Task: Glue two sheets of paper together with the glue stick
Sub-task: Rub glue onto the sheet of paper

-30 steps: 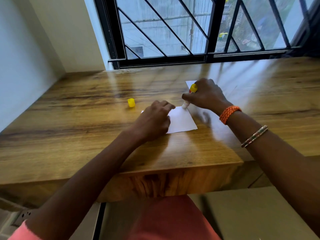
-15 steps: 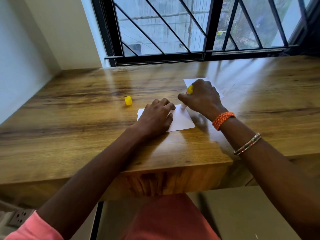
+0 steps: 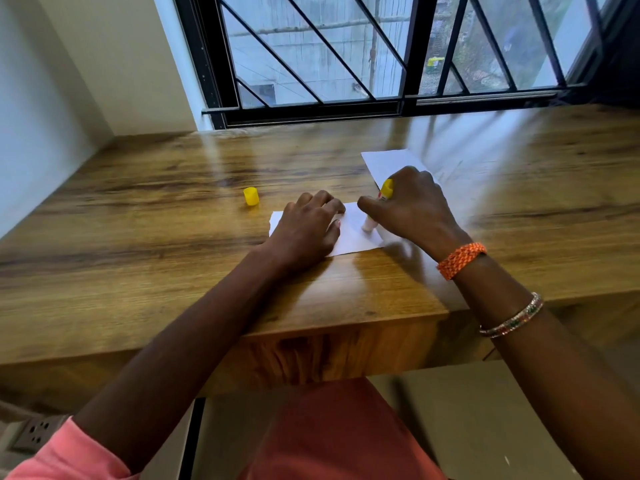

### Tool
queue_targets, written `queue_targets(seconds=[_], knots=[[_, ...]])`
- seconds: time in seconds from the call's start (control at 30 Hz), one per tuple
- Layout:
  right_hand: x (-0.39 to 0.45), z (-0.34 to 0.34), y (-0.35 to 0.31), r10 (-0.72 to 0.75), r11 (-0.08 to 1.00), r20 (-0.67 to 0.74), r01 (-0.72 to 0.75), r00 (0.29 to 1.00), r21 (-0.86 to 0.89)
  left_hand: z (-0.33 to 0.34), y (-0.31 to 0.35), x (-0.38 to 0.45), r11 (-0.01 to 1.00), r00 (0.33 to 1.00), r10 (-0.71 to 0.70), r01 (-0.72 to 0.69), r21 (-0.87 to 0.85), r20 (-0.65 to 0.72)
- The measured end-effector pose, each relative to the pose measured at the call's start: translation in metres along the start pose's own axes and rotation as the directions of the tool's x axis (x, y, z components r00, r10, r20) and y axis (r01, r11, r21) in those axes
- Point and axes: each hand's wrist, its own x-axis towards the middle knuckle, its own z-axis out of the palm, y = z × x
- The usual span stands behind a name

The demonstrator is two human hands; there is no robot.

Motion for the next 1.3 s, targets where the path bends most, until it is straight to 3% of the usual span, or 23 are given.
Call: queue_targets(seconds=[0.3,0.5,0.63,0.73,0.8,0.93,1.03,1.2,1.3], knots=[[-0.018,-0.012,0.002,0.014,1.000,0.014,-0.014,1.000,0.000,-0.003,0.001,-0.002,1.000,1.000,0.022,-0.022,-0.007,-0.006],[-0.019,-0.020,0.001,0.067,0.997,0.105,-0.071,0.992,0.041,-0.013,-0.006,-0.003,0.998,0.998,-0.011,0.007,-0.055,-0.065],[-0.014,-0.028,0.001,0.121,0.976,0.172,-0.149,0.978,0.157,-0.023,-0.019,-0.007,0.983,0.996,0.000,0.018,-0.184,0.094],[-0.010,-0.035,0.005,0.242,0.891,0.021,-0.231,0.970,0.391,-0.024,-0.016,-0.018,0.975,0.976,0.022,0.028,-0.220,0.218],[-0.009,-0.037,0.005,0.270,0.862,-0.041,-0.222,0.962,0.455,-0.019,-0.009,-0.028,0.991,0.978,-0.019,0.046,-0.125,0.208],[-0.009,-0.028,0.008,0.242,0.864,-0.029,-0.202,0.970,0.462,-0.017,0.022,-0.043,0.933,0.982,-0.180,0.152,0.325,0.058],[-0.008,-0.018,0.008,0.189,0.846,0.036,-0.181,0.981,0.502,-0.021,0.034,-0.039,0.902,0.970,-0.240,0.211,0.377,0.029],[-0.003,-0.004,0.005,0.080,0.903,0.078,-0.105,0.994,0.417,-0.036,0.026,-0.027,0.951,0.974,-0.212,0.188,0.246,0.078],[0.003,-0.001,0.003,0.045,0.939,0.062,-0.064,0.997,0.339,-0.043,0.016,-0.029,0.994,0.956,-0.088,0.067,0.083,0.281]])
